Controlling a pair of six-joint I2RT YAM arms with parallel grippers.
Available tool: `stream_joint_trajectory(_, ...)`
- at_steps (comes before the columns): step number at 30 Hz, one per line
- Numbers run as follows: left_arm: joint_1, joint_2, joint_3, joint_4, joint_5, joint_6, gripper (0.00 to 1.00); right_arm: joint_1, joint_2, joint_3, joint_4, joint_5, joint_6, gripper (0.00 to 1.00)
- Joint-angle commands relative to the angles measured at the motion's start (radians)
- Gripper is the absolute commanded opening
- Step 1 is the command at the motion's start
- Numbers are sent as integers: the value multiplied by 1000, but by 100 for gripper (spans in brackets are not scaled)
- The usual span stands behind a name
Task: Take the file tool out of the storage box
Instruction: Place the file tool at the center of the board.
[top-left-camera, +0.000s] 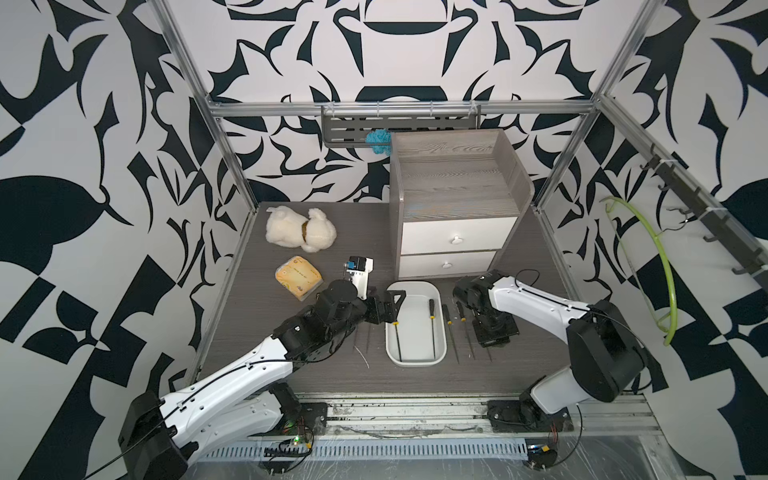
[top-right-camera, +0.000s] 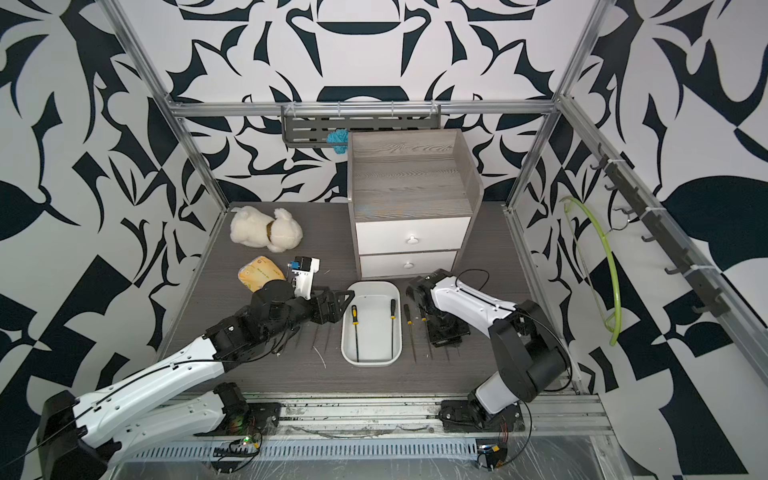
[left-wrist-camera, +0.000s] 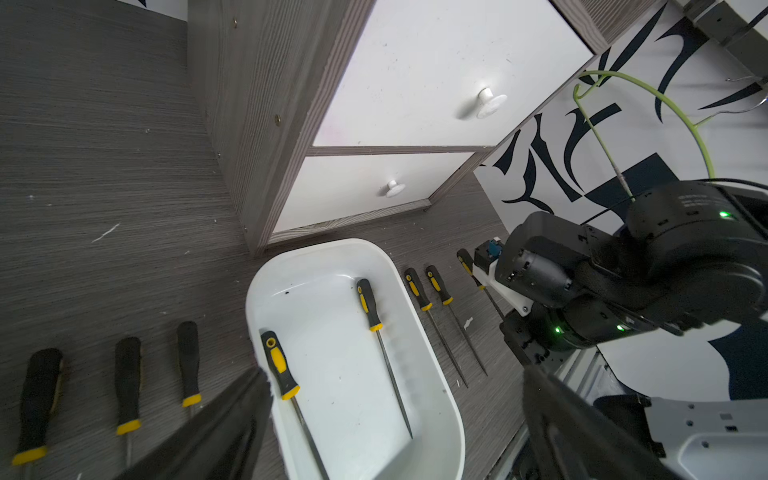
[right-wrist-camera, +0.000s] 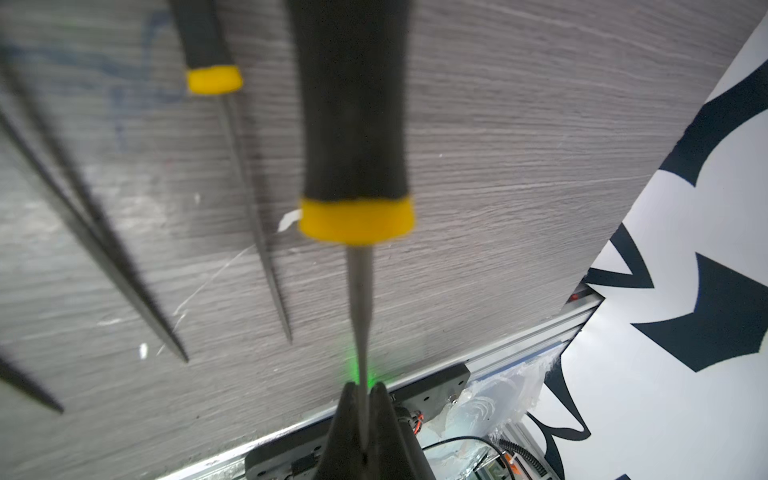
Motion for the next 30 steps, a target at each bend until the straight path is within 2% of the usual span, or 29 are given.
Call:
stream_joint_trajectory(1, -3, -11, 28, -17, 12, 0, 100, -29, 44, 6, -3, 14, -16, 0)
stream_joint_trajectory(17, -3, 50, 40, -11, 40, -13, 100, -82, 210, -19, 71, 28, -16, 1)
stream_joint_trajectory(22, -3, 65, 44, -9, 39, -14, 100, -85, 213, -19, 71, 38, -12, 5)
stream_joint_trajectory(24, -3, 71, 44, -8, 35, -14, 100, -87, 214, -17, 70, 40, -9, 9)
stream_joint_trajectory(27, -3, 86, 46, -8, 34, -12, 100, -87, 213, -19, 71, 38, -12, 19)
stream_joint_trajectory(30, -3, 111, 51, -1, 43, -13, 100, -87, 210, -19, 71, 38, -12, 21)
